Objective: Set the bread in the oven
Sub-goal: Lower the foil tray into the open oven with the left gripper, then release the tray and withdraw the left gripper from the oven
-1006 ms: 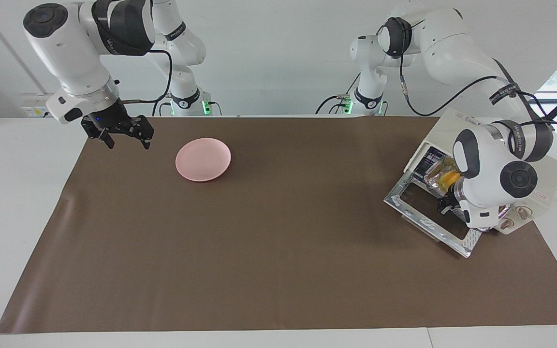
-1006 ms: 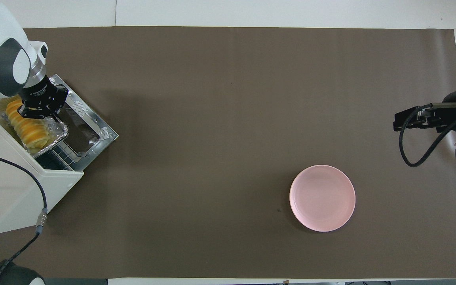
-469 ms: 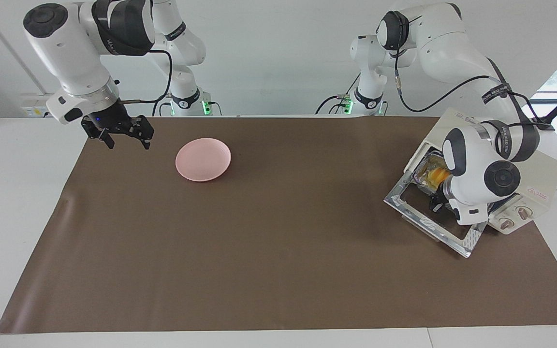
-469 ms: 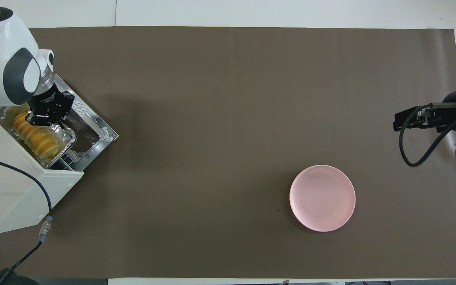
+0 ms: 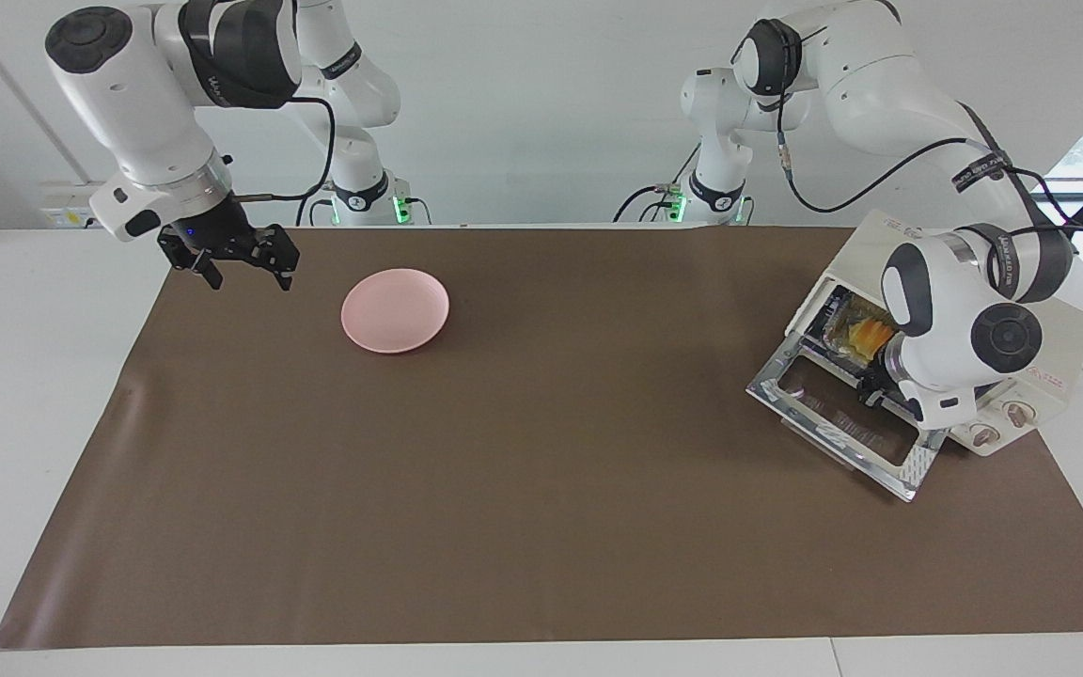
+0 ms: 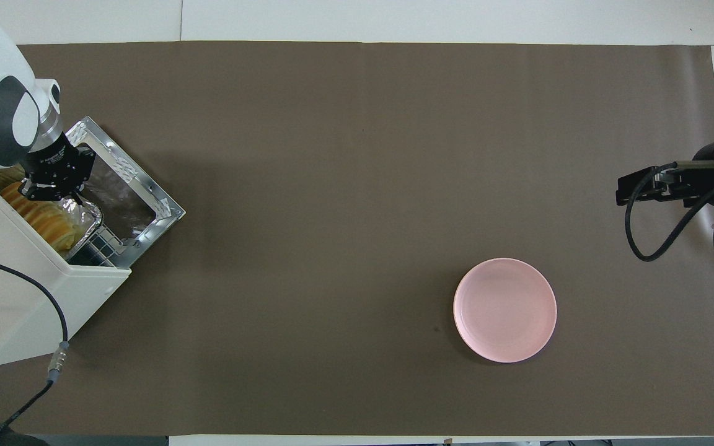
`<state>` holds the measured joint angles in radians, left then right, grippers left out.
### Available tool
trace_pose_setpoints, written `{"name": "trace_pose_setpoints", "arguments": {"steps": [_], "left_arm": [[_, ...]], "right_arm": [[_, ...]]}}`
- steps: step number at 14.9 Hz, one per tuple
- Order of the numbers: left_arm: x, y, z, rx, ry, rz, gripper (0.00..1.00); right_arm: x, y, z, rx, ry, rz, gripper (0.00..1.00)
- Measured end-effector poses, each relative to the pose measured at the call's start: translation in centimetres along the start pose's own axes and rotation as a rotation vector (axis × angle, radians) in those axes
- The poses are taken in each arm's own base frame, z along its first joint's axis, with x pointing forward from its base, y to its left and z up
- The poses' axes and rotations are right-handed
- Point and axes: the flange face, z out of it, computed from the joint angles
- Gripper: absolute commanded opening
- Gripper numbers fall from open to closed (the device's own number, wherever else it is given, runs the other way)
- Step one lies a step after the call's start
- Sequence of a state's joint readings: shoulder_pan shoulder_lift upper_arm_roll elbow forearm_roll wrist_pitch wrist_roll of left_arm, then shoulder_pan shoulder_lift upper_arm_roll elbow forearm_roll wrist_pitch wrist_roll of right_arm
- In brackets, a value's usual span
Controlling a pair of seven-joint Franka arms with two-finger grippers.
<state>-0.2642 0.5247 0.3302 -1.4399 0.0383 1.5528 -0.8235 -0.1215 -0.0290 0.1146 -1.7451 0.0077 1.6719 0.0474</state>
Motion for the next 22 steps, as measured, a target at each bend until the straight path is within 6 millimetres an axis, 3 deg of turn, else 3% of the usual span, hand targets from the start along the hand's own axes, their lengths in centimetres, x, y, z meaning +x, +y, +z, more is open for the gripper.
{"name": "trace_pose_setpoints", "arguments": {"steps": [9, 10, 11, 12, 22], "left_arm": [[0.8, -1.4, 1.7, 0.003, 0.017, -0.012, 0.00], [0.8, -1.5, 1.6, -0.002, 0.021, -0.010, 0.12], [0.8, -1.5, 1.6, -0.007, 0.024, -0.002, 0.60], [0.8, -1.5, 1.6, -0.009, 0.027, 0.020, 1.00], [0.9, -1.0, 1.2, -0.023, 0.068, 0.254, 1.00]], "right_arm": [[0.0, 0.0, 0.0, 0.000, 0.000, 0.000, 1.00], [0.0, 0.0, 0.0, 0.000, 0.000, 0.000, 1.00], [0.0, 0.0, 0.0, 0.000, 0.000, 0.000, 1.00], [0.0, 0.0, 0.0, 0.000, 0.000, 0.000, 1.00], [0.0, 0.0, 0.0, 0.000, 0.000, 0.000, 1.00]]}}
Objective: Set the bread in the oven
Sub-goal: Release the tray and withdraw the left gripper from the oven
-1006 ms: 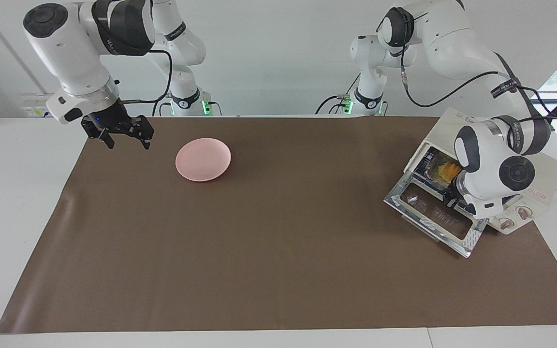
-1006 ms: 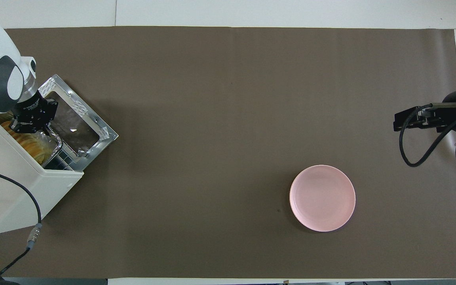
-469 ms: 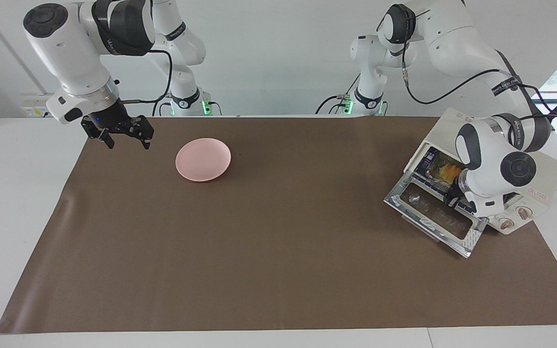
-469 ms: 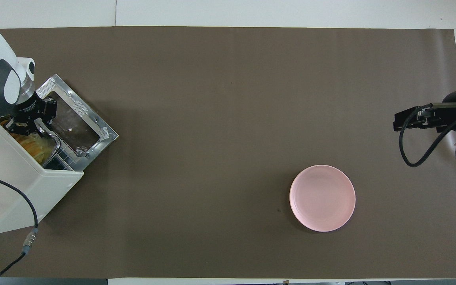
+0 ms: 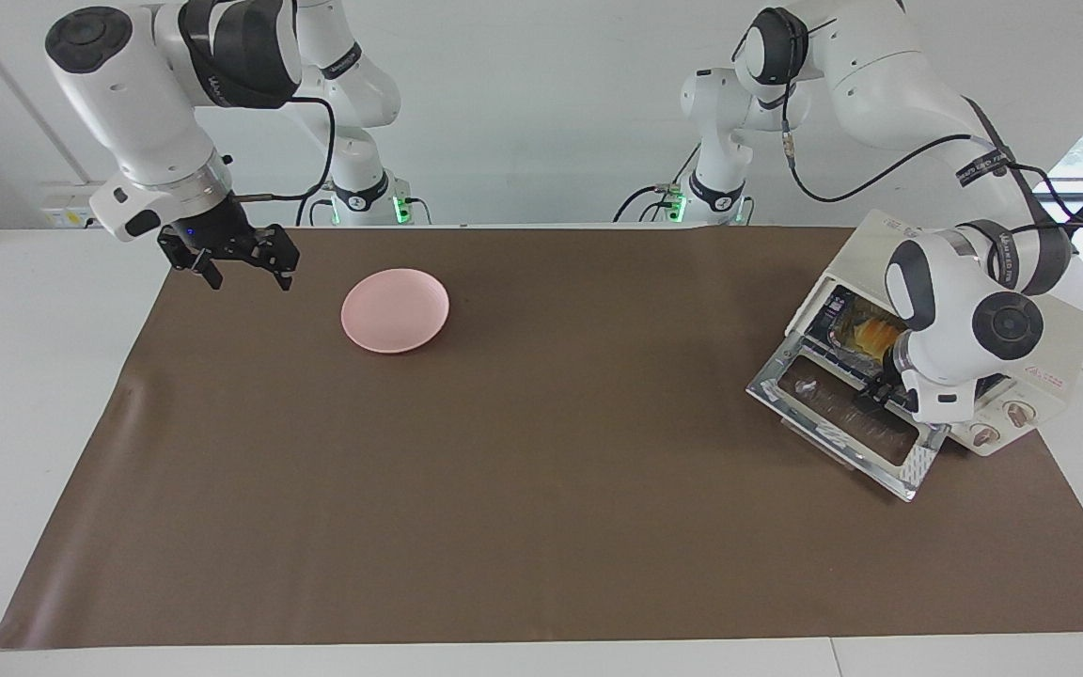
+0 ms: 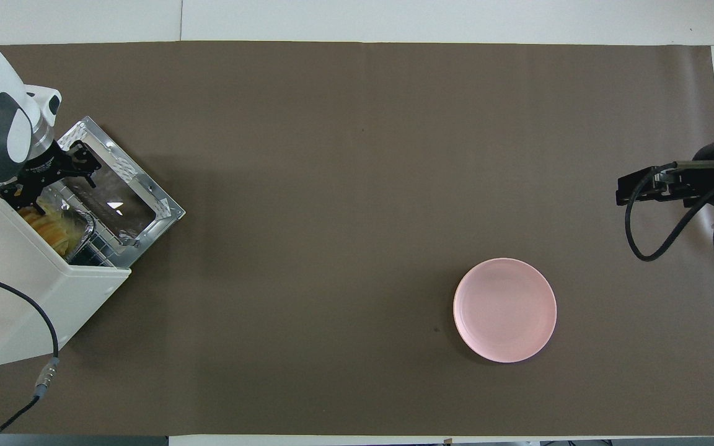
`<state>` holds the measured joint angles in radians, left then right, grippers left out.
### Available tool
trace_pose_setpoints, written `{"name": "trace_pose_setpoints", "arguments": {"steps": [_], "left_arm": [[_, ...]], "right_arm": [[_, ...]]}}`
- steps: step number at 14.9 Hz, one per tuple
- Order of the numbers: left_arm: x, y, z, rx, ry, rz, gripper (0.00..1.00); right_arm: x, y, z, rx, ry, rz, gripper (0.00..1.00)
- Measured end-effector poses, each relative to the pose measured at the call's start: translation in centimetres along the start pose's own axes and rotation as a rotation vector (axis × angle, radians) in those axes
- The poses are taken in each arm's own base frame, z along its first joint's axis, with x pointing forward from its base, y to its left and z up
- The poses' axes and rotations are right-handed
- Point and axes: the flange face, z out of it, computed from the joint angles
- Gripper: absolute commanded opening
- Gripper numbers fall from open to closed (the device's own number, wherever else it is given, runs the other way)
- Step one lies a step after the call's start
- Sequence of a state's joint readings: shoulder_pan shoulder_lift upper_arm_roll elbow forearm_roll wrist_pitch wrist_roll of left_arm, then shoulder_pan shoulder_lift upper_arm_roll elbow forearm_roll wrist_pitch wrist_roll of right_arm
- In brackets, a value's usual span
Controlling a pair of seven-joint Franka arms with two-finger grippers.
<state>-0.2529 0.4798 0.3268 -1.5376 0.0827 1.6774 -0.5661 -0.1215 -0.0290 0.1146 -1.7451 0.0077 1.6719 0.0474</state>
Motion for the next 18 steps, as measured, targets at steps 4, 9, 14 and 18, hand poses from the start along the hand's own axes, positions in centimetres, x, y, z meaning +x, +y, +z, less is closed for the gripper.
{"name": "trace_pose_setpoints", "arguments": {"steps": [4, 9, 14, 18], "left_arm": [[-0.7, 0.7, -1.6, 0.045, 0.058, 0.137, 1.00], [-1.4, 0.8, -6.4, 0.037, 0.145, 0.332, 1.00], [-3.1, -2.2, -11.0, 0.012, 0.167, 0.496, 1.00], [-6.6, -5.0, -15.3, -0.124, 0.131, 0.555, 1.00]], "right_arm": [[0.0, 0.0, 0.0, 0.000, 0.000, 0.000, 1.00], [0.0, 0.0, 0.0, 0.000, 0.000, 0.000, 1.00], [0.0, 0.0, 0.0, 0.000, 0.000, 0.000, 1.00], [0.0, 0.0, 0.0, 0.000, 0.000, 0.000, 1.00]]}}
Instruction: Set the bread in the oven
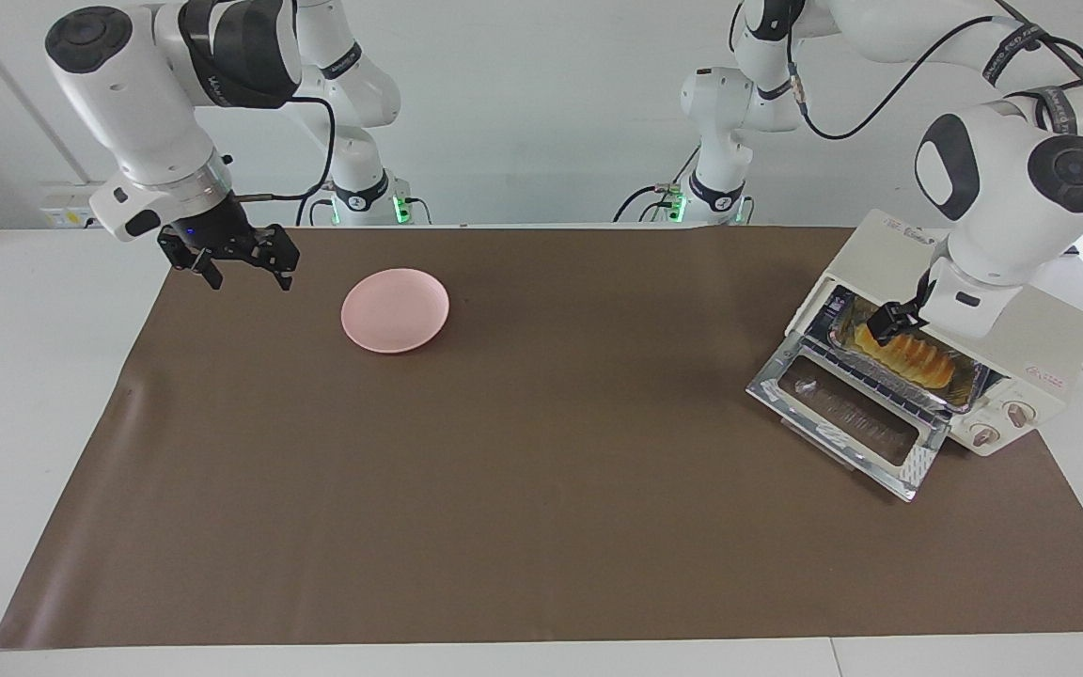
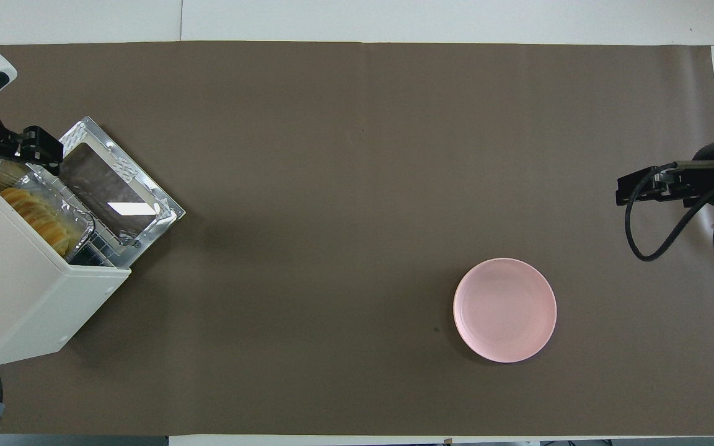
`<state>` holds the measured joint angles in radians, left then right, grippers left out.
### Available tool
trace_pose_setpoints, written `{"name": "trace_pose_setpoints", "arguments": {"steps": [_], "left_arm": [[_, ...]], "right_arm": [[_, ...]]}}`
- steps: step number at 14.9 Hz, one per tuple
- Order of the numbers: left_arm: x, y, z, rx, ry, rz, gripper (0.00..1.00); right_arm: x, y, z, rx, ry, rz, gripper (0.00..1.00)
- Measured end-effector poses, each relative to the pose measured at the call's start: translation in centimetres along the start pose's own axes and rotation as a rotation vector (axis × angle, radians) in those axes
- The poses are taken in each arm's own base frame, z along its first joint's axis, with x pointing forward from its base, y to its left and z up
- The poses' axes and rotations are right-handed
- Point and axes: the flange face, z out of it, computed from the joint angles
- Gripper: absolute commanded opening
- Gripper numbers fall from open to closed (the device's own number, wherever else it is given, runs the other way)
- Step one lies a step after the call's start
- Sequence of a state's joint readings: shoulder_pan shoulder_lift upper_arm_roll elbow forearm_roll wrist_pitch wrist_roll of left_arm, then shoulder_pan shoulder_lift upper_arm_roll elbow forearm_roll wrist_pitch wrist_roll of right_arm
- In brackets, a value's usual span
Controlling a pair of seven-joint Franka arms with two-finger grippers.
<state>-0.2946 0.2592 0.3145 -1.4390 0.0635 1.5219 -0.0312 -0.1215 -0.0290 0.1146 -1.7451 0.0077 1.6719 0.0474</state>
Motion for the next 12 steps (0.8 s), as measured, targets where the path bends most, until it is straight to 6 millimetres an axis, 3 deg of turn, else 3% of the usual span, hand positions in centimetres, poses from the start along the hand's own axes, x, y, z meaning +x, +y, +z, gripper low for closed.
{"name": "trace_pose_setpoints", "arguments": {"steps": [9, 12], "left_arm": [[-9.7, -2.3, -6.5, -0.101, -0.037, 0.107, 1.00], [-11.0, -0.3, -7.9, -0.100, -0.009, 0.154, 1.00]], "right_arm": [[0.0, 0.0, 0.0, 0.000, 0.000, 0.000, 1.00], [0.0, 0.0, 0.0, 0.000, 0.000, 0.000, 1.00]]}}
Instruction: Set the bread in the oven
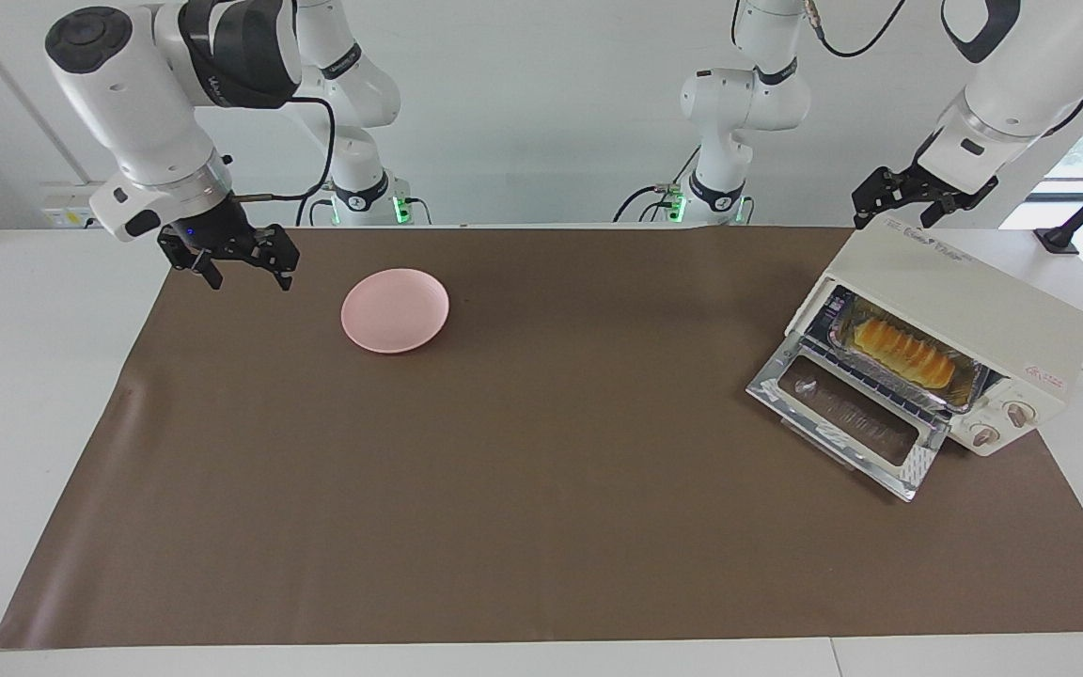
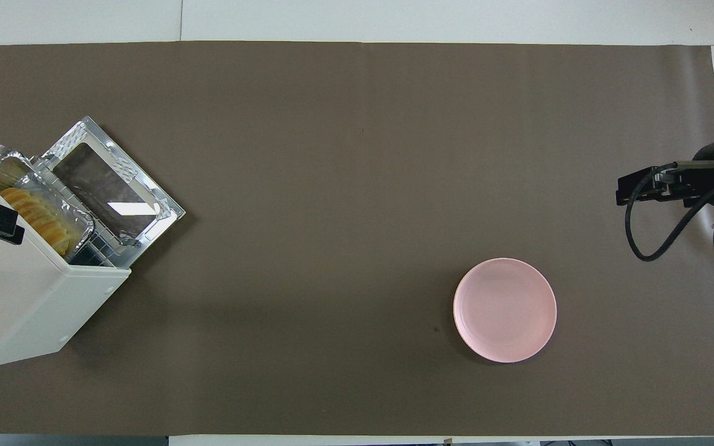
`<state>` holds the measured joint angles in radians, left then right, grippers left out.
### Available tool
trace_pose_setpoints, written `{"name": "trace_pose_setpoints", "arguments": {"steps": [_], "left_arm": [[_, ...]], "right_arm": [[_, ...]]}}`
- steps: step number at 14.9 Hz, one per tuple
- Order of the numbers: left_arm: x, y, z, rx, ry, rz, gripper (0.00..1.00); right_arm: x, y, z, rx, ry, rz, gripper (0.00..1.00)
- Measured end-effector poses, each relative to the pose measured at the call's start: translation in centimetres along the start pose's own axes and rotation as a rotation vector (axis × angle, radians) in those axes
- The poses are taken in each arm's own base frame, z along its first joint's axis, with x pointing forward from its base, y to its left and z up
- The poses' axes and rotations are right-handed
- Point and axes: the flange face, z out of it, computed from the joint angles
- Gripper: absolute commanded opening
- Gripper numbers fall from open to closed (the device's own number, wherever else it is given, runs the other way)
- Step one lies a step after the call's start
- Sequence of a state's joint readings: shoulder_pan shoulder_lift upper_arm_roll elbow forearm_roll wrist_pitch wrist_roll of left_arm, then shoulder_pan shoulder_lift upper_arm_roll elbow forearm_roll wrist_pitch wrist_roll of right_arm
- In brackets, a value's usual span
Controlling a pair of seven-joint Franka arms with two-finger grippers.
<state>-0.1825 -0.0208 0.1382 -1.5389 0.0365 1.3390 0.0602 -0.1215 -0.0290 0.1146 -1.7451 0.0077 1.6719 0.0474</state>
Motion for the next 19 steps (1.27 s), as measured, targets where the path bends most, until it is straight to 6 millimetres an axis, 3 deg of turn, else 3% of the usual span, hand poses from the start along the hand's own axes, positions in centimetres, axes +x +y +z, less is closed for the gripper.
{"name": "trace_pose_setpoints", "arguments": {"steps": [3, 7, 19], "left_arm": [[0.7, 1.2, 0.0, 0.007, 0.028, 0.023, 1.00], [1.4, 1.1, 0.8, -0.022, 0.017, 0.019, 1.00], [2.0, 1.4, 0.5, -0.022, 0.058, 0.026, 1.00]], "right_arm": [[0.0, 0.0, 0.0, 0.000, 0.000, 0.000, 1.00], [0.0, 0.0, 0.0, 0.000, 0.000, 0.000, 1.00], [0.0, 0.0, 0.0, 0.000, 0.000, 0.000, 1.00]]}}
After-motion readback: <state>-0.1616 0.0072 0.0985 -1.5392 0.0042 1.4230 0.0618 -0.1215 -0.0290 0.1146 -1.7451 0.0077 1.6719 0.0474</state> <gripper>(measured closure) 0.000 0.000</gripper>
